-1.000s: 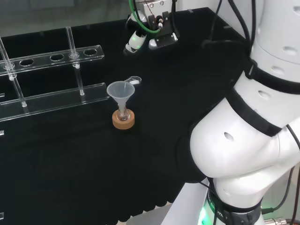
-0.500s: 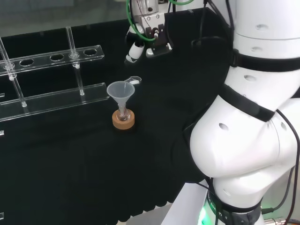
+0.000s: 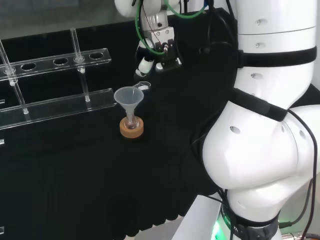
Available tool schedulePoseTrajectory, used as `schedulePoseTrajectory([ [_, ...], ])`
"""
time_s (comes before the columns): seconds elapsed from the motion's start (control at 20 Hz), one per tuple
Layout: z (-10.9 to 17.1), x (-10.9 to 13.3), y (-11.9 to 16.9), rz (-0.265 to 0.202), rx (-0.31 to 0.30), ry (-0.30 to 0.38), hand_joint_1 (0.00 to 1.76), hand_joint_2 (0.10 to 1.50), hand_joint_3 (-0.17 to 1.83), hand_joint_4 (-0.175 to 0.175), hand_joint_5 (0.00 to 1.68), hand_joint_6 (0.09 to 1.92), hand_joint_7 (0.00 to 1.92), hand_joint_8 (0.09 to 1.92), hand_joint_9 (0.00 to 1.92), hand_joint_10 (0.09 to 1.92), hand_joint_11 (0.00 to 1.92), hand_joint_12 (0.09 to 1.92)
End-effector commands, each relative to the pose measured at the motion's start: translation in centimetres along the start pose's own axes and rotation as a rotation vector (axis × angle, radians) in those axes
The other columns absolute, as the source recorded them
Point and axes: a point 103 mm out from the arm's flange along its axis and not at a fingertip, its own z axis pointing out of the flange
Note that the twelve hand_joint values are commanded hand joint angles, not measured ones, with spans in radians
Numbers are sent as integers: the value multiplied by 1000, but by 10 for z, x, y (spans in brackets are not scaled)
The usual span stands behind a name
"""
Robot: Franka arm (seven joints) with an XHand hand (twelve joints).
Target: Pick up the weighing funnel.
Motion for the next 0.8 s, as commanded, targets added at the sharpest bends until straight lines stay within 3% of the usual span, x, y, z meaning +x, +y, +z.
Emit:
schedulePoseTrajectory([
  [0.05, 25, -4, 17, 4, 21, -7, 840, 623, 499, -34, 573, 87, 434, 663, 691, 535, 422, 1297],
  [0.8, 53, -9, 39, 19, 43, -67, 874, 585, 517, -26, 592, 87, 437, 657, 701, 524, 433, 1289],
])
